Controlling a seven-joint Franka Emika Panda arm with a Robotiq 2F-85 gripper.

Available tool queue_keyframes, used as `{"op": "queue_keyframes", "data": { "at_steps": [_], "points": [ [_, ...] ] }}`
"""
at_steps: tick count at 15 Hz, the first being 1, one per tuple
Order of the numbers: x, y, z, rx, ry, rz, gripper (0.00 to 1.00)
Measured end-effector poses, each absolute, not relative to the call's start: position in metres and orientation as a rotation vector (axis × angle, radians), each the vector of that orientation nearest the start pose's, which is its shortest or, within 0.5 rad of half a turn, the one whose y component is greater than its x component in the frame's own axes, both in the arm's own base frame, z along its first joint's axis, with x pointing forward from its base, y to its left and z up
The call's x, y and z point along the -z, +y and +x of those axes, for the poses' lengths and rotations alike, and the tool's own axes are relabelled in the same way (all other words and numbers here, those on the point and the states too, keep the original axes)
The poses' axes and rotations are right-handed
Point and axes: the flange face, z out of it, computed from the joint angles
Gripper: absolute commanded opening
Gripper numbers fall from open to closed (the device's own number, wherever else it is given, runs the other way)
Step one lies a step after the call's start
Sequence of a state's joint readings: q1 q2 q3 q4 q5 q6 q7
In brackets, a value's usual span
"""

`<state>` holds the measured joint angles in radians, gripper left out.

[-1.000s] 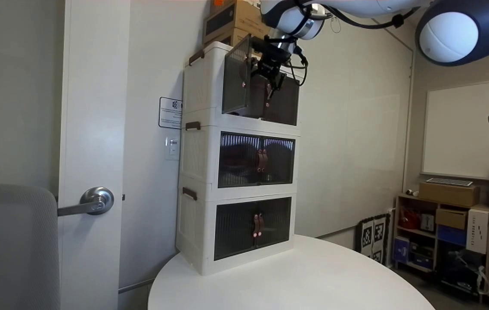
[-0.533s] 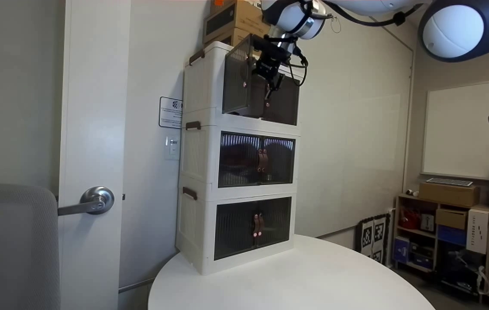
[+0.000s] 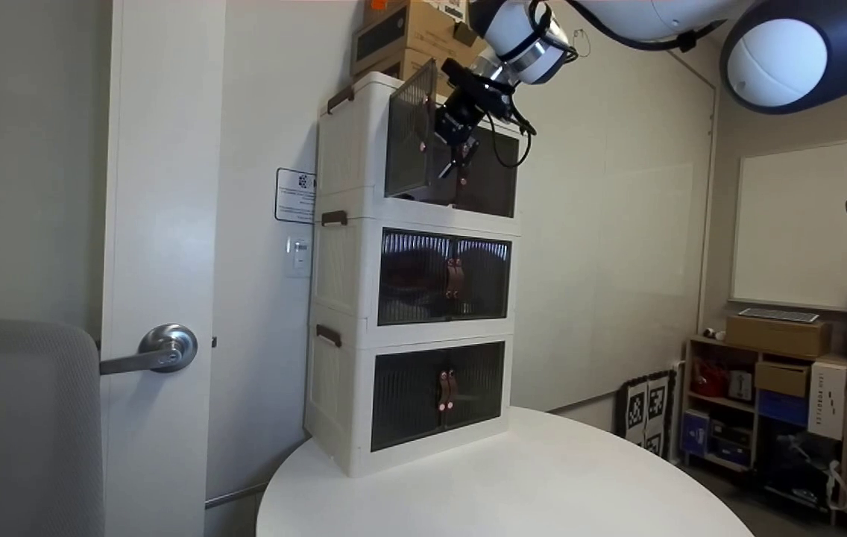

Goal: Open the doors of the top compartment of the cabinet.

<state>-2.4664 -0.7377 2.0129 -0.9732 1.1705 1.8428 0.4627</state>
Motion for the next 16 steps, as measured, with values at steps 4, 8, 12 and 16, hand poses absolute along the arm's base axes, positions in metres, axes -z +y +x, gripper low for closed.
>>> {"op": "queue_keyframes", "data": {
  "at_steps": [4, 8, 12, 16],
  "points": [
    [-0.618, 0.093, 0.716, 0.246, 0.691, -2.406, 1.00],
    [-0.615, 0.087, 0.691, 0.000, 0.701, -2.509, 1.00],
    [-0.608, 0.073, 0.689, 0.005, 0.869, -2.628, 1.00],
    [-0.608, 0.051, 0.694, 0.115, 1.069, -2.700, 1.00]
  ]
}}
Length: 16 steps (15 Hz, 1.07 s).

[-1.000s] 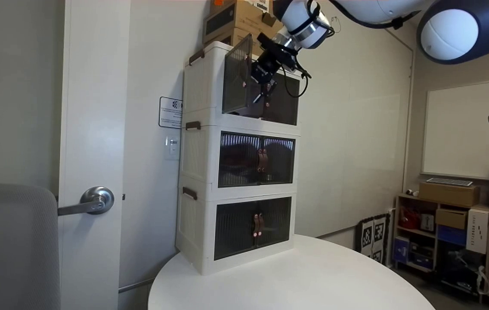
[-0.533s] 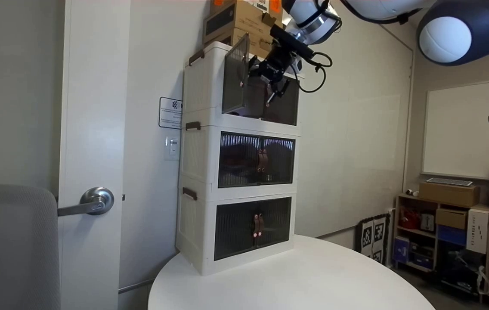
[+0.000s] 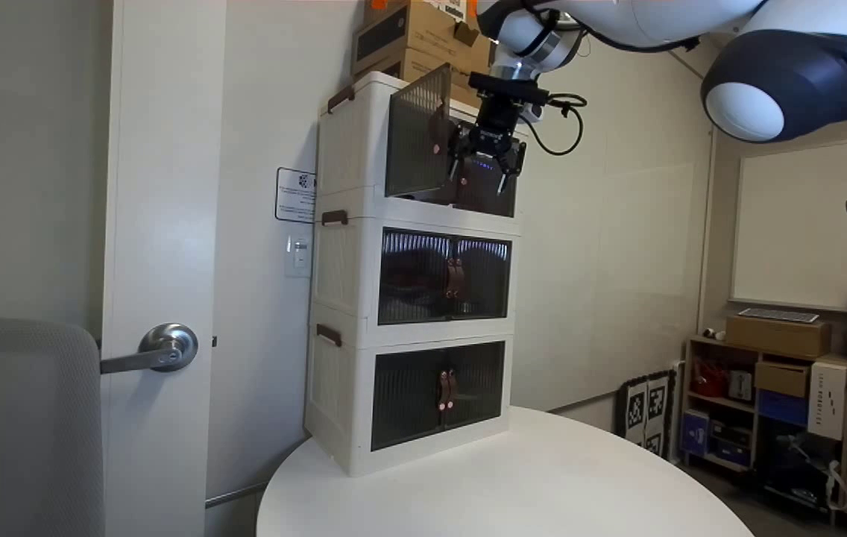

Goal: Open the doors of the top compartment of the cabinet.

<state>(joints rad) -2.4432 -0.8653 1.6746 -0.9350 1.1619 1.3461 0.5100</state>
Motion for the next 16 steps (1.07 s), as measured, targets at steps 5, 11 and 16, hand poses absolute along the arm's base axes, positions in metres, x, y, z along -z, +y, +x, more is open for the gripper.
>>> {"op": "queue_keyframes", "data": {
  "at_steps": [5, 11, 16],
  "points": [
    [-0.622, 0.033, 0.696, 0.249, 1.155, -2.696, 1.00],
    [-0.615, 0.033, 0.697, 0.222, 1.154, -2.696, 1.00],
    [-0.607, 0.027, 0.696, 0.189, 1.060, -2.745, 1.00]
  ]
}}
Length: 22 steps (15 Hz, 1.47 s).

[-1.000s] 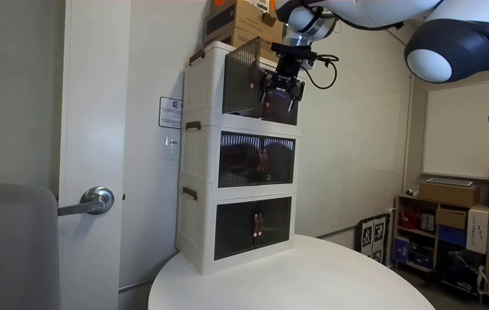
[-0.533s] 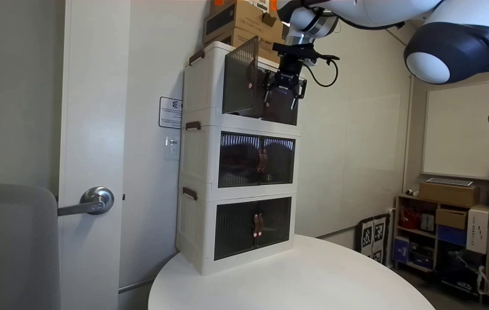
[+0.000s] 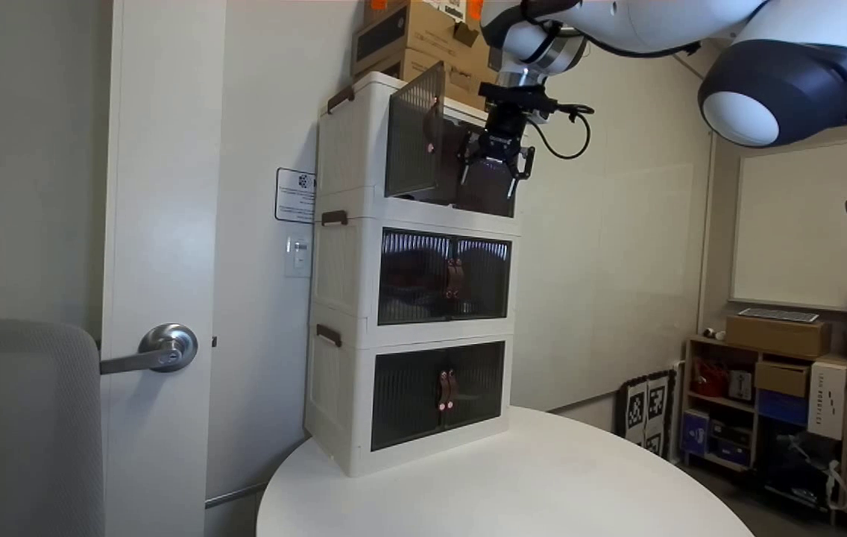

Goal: Open the doors of the top compartment of the cabinet.

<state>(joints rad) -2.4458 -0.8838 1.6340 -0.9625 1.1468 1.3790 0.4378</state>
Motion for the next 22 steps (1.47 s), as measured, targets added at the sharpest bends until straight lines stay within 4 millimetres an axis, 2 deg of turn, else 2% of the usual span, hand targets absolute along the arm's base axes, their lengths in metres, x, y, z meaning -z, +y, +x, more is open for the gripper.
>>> {"op": "queue_keyframes", "data": {
  "at_steps": [4, 7, 10, 14, 22],
  "points": [
    [-0.602, 0.024, 0.682, 0.077, 0.913, -2.908, 1.00],
    [-0.607, 0.029, 0.679, 0.085, 0.759, -3.030, 1.00],
    [-0.618, 0.034, 0.679, 0.143, 0.549, -3.124, 1.00],
    [-0.632, 0.029, 0.684, 0.273, 0.281, -3.201, 1.00],
    [-0.661, 0.014, 0.685, 0.472, -0.317, -3.183, 1.00]
  ]
}}
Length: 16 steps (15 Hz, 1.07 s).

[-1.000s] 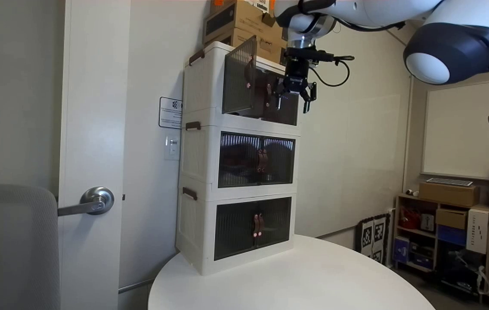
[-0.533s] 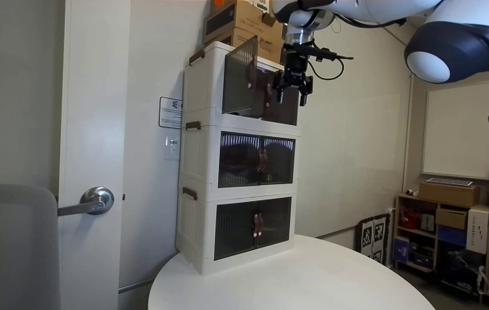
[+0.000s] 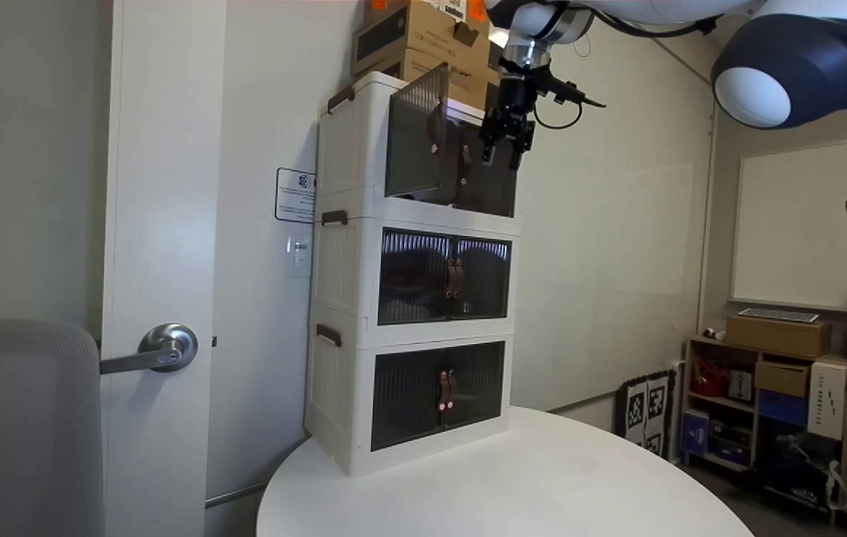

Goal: Open the doors of the top compartment of the cabinet.

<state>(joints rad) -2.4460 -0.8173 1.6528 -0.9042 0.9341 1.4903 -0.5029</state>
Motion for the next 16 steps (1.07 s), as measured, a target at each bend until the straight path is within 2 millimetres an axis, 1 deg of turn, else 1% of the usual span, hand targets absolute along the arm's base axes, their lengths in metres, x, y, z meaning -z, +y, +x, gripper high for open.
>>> {"op": "queue_keyframes", "data": {
  "at_steps": [2, 4, 6, 12, 14, 16],
  "points": [
    [-0.661, 0.006, 0.683, 0.469, -0.465, -3.142, 1.00],
    [-0.654, 0.001, 0.682, 0.455, -0.554, -3.081, 1.00],
    [-0.649, -0.001, 0.683, 0.445, -0.579, -3.061, 1.00],
    [-0.645, 0.004, 0.684, 0.434, -0.598, -3.054, 1.00],
    [-0.642, 0.008, 0.686, 0.430, -0.642, -3.042, 1.00],
    [-0.642, 0.008, 0.687, 0.439, -0.704, -3.039, 1.00]
  ]
}}
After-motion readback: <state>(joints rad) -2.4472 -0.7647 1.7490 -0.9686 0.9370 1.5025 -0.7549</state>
